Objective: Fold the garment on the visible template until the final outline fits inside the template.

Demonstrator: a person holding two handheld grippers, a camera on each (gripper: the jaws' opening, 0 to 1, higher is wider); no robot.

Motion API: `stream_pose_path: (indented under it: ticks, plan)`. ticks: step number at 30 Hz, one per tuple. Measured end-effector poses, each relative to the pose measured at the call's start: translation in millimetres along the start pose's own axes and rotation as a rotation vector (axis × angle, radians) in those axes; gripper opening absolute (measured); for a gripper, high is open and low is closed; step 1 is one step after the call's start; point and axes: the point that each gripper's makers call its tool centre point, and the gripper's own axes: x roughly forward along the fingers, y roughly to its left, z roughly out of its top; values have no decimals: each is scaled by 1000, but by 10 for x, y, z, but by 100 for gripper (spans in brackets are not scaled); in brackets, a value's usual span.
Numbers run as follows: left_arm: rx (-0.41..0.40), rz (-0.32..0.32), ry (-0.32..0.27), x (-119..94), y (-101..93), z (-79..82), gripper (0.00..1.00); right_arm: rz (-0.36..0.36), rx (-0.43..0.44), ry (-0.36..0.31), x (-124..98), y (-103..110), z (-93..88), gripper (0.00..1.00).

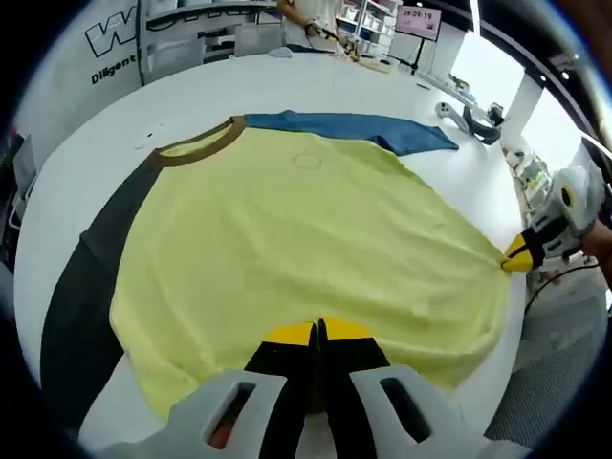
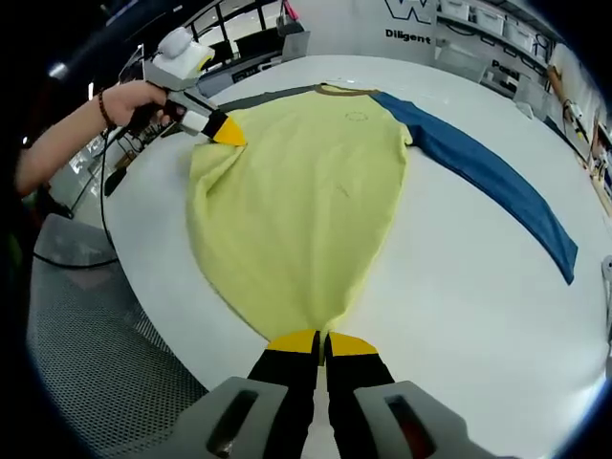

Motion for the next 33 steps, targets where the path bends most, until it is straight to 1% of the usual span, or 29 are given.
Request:
stream_pose_path:
  ticks: [6, 8, 14, 17, 20, 22, 23, 24, 28, 30, 33]
  plan:
    - [51, -7, -36, 49, -21, 89, 1, 3, 0, 1, 0, 1, 0, 0]
    - [48, -6, -34, 45, -15, 82, 1, 4, 1, 1, -1, 3, -1, 0]
    - [-1, 9, -85, -141, 56, 72, 3, 4, 0, 0, -1, 2, -2, 0]
    - [-16, 12, -100, -239, 109, 34, 5, 3, 1, -1, -1, 1, -2, 0]
    - [-46, 20, -145, -399, 148, 1, 9, 2, 2, -1, -1, -2, -2, 0]
    - [-60, 22, -167, -461, 159, -8, 12, 2, 0, -1, -1, -3, -1, 0]
    - [-71, 25, -192, -517, 168, -19, 14, 2, 1, -1, -1, -3, -1, 0]
    - [-69, 28, -203, -581, 168, -59, 16, 2, 1, 0, -1, -3, -1, 0]
    - [-52, 26, -227, -667, 151, -113, 21, 3, -4, 3, 0, -6, 1, 0]
    - [-53, 27, -243, -718, 139, -137, 23, 4, -3, 3, 0, -5, 2, 0]
    - [-66, 19, -251, -745, 106, -189, 25, 5, 2, 0, -4, -9, 1, 0]
